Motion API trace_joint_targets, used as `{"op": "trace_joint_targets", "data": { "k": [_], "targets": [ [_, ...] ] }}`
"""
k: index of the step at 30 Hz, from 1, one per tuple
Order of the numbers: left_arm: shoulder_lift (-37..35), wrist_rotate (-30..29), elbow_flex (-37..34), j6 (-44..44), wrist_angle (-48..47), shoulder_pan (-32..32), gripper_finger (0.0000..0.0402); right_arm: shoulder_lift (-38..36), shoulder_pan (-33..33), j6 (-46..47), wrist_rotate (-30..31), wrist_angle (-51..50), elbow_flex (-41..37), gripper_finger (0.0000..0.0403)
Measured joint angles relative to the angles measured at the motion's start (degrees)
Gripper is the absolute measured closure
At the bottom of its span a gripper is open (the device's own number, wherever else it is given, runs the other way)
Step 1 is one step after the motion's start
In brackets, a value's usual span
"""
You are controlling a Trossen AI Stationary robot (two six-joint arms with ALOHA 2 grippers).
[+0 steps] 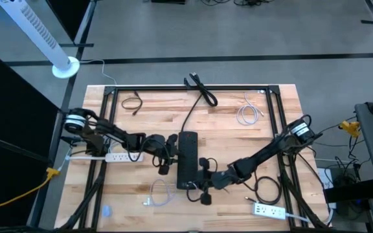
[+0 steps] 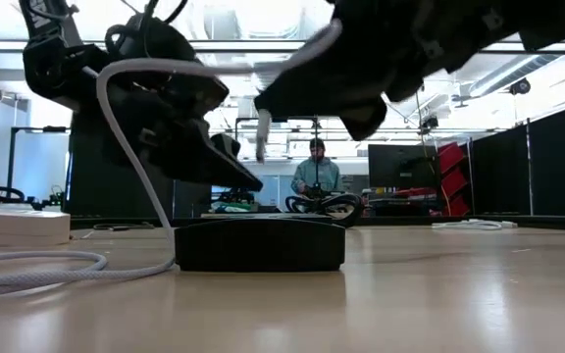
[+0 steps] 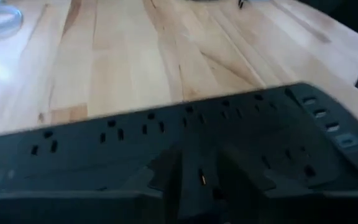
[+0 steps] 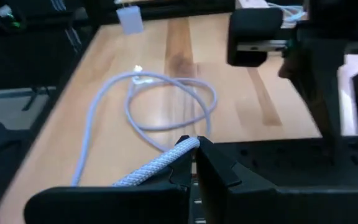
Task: Insert USB
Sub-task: Insert the purple charger cable into the black outlet extension
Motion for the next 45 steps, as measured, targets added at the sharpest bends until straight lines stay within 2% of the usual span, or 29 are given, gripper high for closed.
{"op": "trace_joint_targets", "data": {
  "k": [6, 15, 22, 45],
  "targets": [
    [3.9, 0.2, 0.0, 0.2, 2.5, 0.0, 0.0326, 0.6, 0.3, -2.1, 0.4, -1.1, 0.0, 0.0403],
    [10.1, 0.3, 0.3, -4.0, 10.1, -0.2, 0.033, 0.7, 1.8, -4.5, 1.7, -4.3, 0.0, 0.0403],
    [10.6, 0.2, 0.3, -5.3, 10.2, -0.2, 0.0334, 0.7, 4.5, -7.5, 7.8, -5.5, 0.0, 0.0403],
    [10.7, 0.0, 0.0, -7.7, 11.4, -0.2, 0.0335, 1.0, 3.9, -6.6, 6.9, -6.9, 0.0, 0.0403]
  ]
}}
